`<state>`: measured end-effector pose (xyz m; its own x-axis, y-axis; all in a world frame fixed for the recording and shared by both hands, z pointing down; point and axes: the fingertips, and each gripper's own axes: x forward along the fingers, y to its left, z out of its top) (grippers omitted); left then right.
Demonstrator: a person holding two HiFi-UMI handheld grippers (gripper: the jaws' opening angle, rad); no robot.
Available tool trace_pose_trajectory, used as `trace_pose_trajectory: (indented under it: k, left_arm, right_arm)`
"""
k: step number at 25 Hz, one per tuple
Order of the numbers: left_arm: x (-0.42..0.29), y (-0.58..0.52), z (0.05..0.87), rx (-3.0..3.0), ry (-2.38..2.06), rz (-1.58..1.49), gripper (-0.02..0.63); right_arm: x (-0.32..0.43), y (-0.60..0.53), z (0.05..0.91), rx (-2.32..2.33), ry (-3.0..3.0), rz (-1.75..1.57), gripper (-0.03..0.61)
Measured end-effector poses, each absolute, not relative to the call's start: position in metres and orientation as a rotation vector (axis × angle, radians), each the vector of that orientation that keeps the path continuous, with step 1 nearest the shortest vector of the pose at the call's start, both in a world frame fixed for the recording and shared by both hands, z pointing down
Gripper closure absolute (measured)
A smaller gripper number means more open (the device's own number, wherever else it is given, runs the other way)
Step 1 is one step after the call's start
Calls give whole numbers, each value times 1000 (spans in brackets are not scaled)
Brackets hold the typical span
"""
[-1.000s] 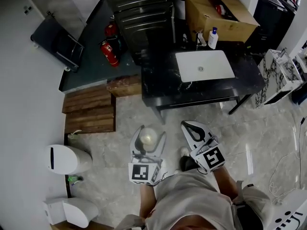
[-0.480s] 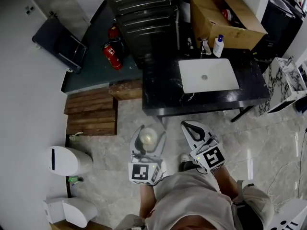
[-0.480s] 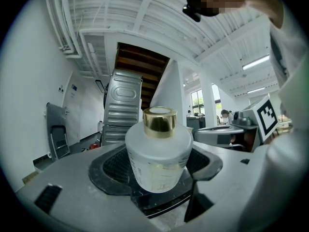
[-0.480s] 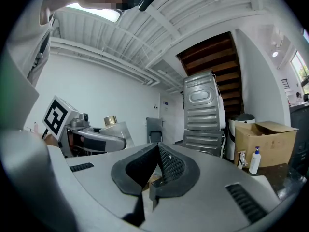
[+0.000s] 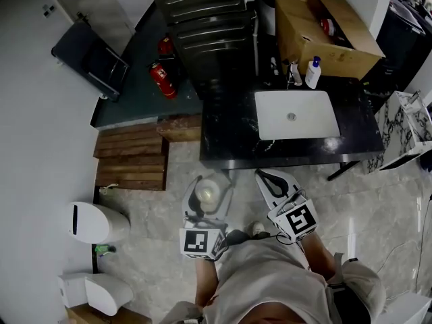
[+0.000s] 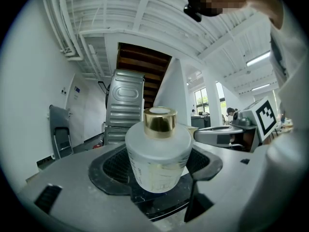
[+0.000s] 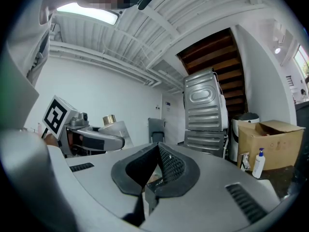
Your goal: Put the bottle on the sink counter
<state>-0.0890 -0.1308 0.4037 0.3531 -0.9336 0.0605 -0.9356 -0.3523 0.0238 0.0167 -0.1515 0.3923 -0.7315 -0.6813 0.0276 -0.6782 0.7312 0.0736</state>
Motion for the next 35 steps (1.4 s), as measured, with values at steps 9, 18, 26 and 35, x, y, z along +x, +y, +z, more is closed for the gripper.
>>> trace_pose_trajectory:
  k: [9,18,26,35]
  left_arm:
    - [-89,-153,404,2544,-1767,71,285]
    - [-101,-195,414,2557,-1735,75,285]
    - [-116,-251,420,2585,-1667,85,285]
    - [-144,-317,424,2622,-1595,102,285]
  right_arm:
    - [13,-174,397,1113,-2890,-87,580]
    - [4,-211,403,1158,-2860,-76,581]
    - [-12,-262,409,1209,-2821,-65,581]
    - [-43,-323,414,1256,-2763,-57,581]
